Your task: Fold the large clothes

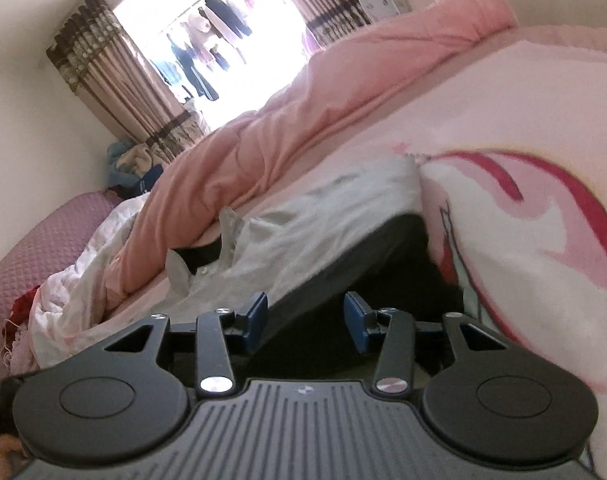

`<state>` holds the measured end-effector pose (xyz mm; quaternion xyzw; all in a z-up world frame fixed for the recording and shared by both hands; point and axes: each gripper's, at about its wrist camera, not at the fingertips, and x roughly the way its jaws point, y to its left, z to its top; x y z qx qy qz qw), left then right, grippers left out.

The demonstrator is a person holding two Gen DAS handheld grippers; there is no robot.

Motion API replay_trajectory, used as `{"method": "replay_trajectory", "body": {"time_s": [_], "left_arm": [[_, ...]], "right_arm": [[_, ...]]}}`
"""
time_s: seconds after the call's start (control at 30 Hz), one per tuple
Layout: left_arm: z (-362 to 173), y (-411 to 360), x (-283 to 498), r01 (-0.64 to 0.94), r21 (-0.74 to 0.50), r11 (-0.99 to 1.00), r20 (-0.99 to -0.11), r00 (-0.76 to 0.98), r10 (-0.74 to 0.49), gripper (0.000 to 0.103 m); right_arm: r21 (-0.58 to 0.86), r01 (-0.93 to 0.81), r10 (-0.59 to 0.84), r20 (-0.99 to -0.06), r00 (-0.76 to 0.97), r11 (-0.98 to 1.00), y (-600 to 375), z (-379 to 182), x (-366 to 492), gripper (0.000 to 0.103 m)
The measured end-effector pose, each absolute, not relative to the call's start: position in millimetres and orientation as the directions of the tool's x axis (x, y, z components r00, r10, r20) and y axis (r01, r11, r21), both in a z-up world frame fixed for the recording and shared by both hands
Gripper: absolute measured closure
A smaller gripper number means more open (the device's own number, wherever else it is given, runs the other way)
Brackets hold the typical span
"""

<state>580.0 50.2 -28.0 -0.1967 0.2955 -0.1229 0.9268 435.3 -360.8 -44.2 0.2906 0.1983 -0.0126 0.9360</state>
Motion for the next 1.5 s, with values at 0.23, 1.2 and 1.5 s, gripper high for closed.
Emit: {"method": "replay_trajectory", "body": {"time_s": [0.23,1.2,1.5], "left_arm": [[-74,54,600,0.063,-0.343,0.937,-0.635,0.719,-0.281,0.077],[-70,20,650,0.131,-0.123,0.984,-0.617,0.766,-0.179,0.016],[-32,17,575,0.210,-0.134,0.969,-0.516,0.820,-0.249,0.000]], "right_arm": [[0.528,0.200,0.077,-0.456,0.886,0.825,-367,-67,458,0.053],[0.247,0.298,-0.147,-0.489,0.860,0.922,-348,-60,554,0.050],[0.149,0.147,-0.075,-0.402,0.913,0.978,-314,-25,478,0.033]]}}
